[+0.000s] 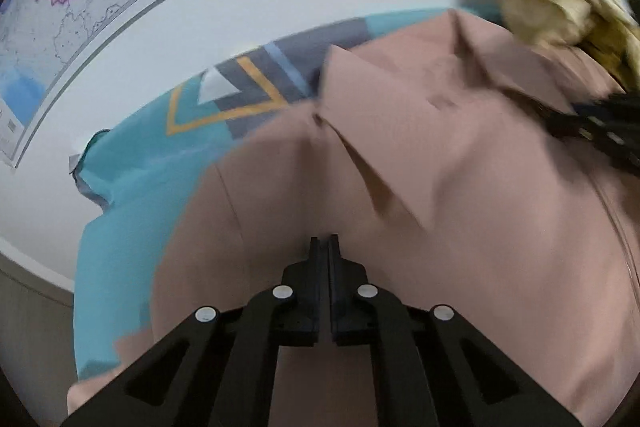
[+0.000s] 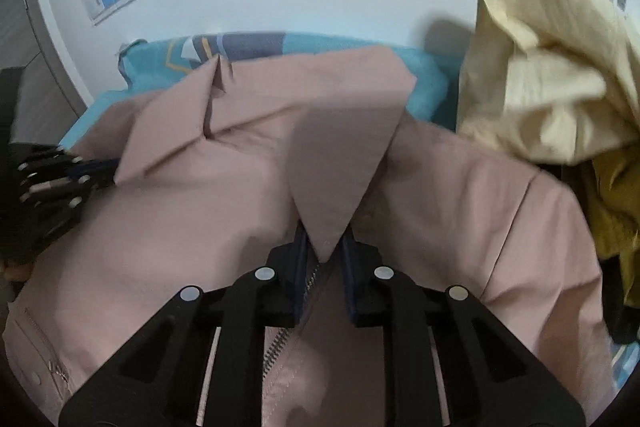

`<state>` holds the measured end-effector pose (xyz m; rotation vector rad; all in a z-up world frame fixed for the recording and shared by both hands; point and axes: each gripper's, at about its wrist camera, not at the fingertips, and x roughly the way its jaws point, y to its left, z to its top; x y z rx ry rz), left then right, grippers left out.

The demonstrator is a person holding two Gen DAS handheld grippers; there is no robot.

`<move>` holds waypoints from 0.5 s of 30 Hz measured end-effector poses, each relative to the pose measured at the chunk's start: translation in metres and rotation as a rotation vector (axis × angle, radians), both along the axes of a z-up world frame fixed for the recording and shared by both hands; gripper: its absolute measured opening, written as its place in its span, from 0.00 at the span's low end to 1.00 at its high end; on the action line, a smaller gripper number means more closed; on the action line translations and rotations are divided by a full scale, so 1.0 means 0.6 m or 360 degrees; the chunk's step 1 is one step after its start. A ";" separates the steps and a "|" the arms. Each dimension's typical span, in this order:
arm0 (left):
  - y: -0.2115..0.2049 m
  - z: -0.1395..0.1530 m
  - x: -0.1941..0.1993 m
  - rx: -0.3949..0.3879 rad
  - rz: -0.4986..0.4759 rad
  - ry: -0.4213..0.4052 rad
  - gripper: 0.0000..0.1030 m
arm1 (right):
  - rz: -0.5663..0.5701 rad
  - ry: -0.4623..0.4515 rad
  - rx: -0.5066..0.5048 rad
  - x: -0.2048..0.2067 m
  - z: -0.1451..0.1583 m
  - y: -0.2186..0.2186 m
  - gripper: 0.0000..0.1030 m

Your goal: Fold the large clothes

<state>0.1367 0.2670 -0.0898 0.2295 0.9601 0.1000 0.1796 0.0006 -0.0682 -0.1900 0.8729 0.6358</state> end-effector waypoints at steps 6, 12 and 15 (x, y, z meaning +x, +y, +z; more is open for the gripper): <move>0.033 0.025 0.052 0.0053 0.0126 -0.0082 0.02 | -0.0064 0.0026 0.0129 0.053 0.028 0.017 0.05; 0.024 0.048 0.015 -0.0054 -0.0027 -0.0141 0.54 | -0.0062 0.0131 0.0158 0.024 0.031 -0.017 0.57; 0.010 0.055 -0.003 -0.0147 -0.0164 -0.0146 0.60 | -0.0036 0.0091 0.0100 0.000 0.030 -0.030 0.58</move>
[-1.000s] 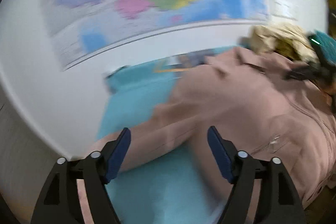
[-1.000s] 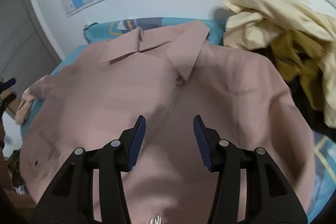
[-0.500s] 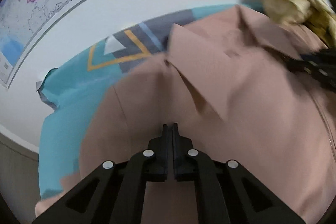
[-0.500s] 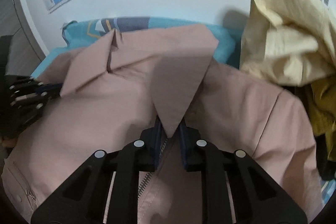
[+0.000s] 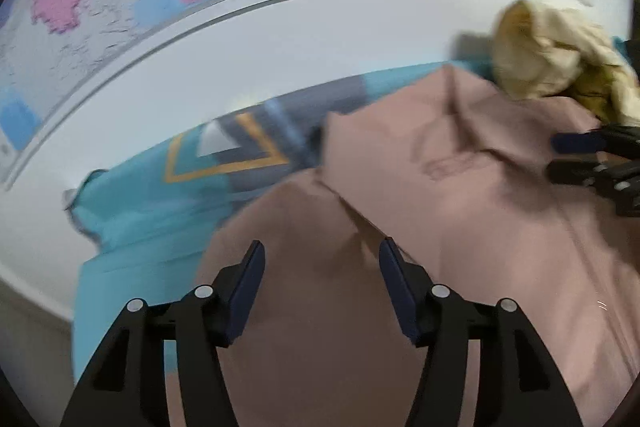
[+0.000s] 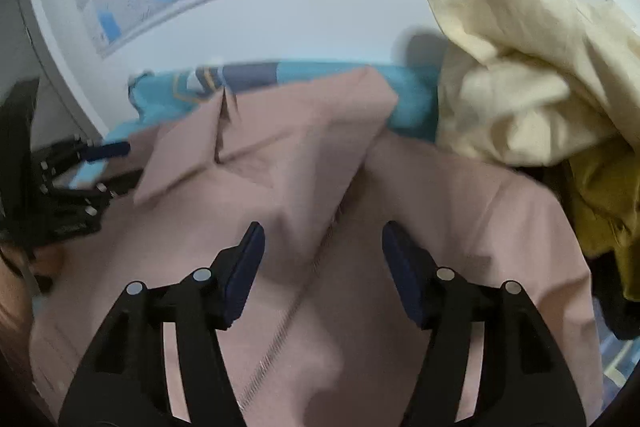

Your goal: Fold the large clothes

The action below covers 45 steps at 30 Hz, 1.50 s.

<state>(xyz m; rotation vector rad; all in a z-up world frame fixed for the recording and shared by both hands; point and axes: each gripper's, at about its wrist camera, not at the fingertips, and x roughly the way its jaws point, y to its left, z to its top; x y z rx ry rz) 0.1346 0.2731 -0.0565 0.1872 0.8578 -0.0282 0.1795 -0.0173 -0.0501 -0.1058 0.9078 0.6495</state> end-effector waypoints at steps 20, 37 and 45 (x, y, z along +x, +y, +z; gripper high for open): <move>-0.024 0.005 0.087 -0.0047 0.0186 -0.0008 0.30 | -0.0115 -0.0098 0.0029 0.083 0.008 0.042 0.07; 0.066 0.033 -0.364 -0.0403 0.0043 -0.0160 0.81 | 0.0053 -0.0075 0.0149 -0.142 0.076 -0.154 0.54; 0.061 -0.027 -0.506 -0.0795 -0.0099 -0.0057 0.84 | 0.0595 -0.0015 0.0078 -0.359 0.050 -0.089 0.71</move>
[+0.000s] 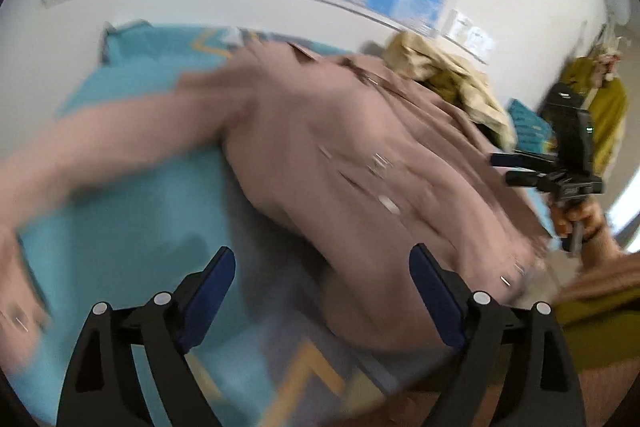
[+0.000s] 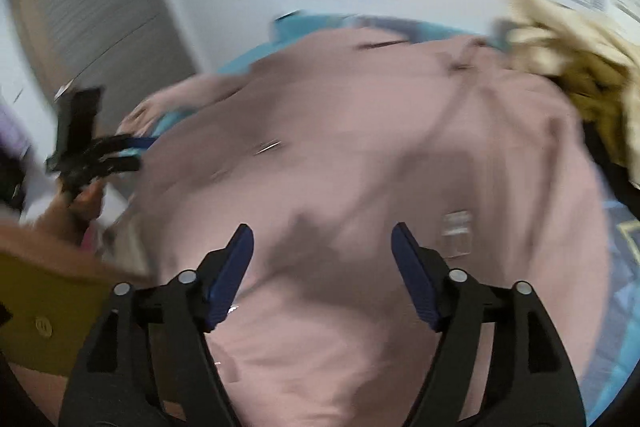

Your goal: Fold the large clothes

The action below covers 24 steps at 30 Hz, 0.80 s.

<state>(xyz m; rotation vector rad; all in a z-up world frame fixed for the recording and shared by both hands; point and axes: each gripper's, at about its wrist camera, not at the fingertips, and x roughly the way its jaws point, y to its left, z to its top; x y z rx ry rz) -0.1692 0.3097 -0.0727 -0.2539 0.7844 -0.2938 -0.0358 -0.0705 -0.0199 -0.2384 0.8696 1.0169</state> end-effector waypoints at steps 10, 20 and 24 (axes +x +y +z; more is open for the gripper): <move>-0.131 -0.036 0.033 0.0162 -0.0269 -0.0026 0.39 | 0.0208 -0.0212 -0.0268 -0.089 -0.056 0.085 0.64; -0.070 0.111 0.092 0.0021 -0.0109 -0.0013 0.49 | -0.0082 -0.0031 0.0186 0.038 0.039 0.045 0.16; -0.077 0.075 0.093 0.0098 -0.0107 0.0037 0.62 | -0.0157 0.0021 0.0077 0.071 0.006 0.065 0.16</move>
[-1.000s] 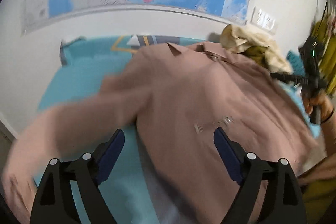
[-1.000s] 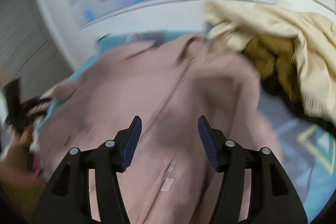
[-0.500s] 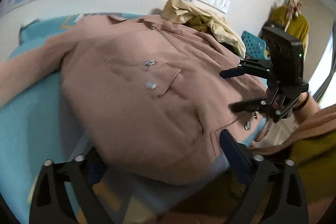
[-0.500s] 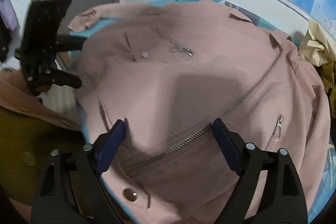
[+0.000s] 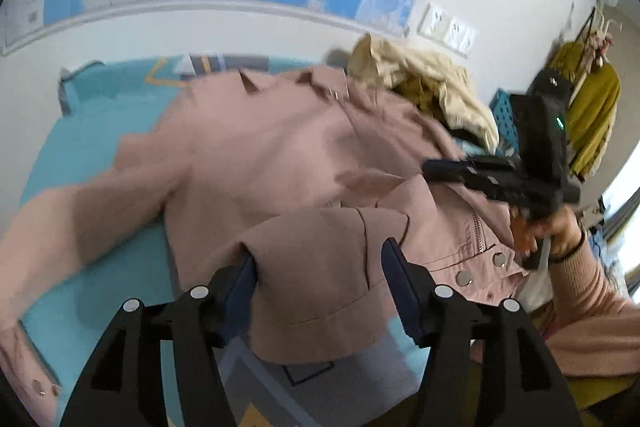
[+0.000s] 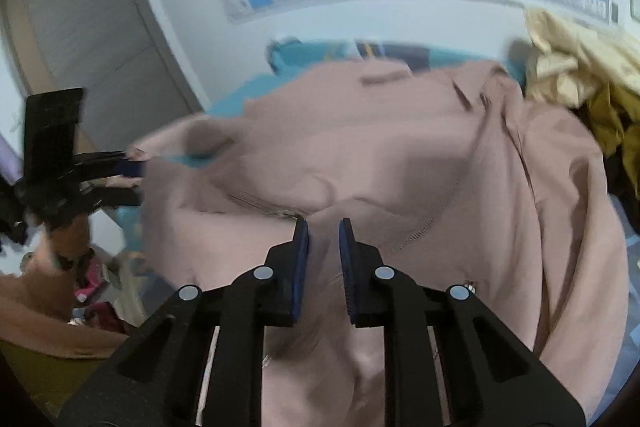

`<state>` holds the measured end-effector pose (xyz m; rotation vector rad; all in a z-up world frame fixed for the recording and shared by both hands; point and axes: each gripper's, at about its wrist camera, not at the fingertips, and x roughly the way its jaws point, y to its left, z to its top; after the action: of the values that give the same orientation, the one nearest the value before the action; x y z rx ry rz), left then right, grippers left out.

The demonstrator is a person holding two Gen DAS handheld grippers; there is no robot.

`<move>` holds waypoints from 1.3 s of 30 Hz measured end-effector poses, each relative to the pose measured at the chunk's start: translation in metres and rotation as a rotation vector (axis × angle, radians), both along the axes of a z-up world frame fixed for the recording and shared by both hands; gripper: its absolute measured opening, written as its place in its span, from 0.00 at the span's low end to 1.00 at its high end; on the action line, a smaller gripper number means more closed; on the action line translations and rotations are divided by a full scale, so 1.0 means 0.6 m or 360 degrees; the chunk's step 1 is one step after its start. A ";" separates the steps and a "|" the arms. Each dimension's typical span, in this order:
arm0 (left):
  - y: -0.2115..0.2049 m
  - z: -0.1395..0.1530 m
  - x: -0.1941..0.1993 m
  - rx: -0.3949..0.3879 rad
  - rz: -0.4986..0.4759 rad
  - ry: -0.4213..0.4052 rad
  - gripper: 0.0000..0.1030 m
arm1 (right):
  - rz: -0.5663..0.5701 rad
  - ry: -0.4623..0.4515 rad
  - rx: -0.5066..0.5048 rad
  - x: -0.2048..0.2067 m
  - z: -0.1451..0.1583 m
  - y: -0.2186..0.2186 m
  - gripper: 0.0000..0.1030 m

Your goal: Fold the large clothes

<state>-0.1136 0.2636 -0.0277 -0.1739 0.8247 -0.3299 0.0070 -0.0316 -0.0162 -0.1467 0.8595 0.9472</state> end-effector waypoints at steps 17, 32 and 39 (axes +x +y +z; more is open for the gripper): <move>-0.007 0.001 -0.010 -0.0038 -0.0071 -0.0003 0.32 | 0.0545 -0.0416 -0.0172 -0.222 -0.002 0.093 0.87; 0.023 0.028 -0.042 -0.0153 -0.0086 -0.0247 0.78 | 0.0348 -0.0046 0.0129 -0.080 0.033 0.074 0.04; -0.042 -0.054 -0.024 0.0381 -0.0095 -0.0173 0.83 | 0.0378 0.0073 0.0163 -0.061 0.021 0.097 0.04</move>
<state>-0.1282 0.2383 -0.0598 0.0913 0.7558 -0.2913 -0.0293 0.0268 -0.0037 -0.1413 0.8458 1.2188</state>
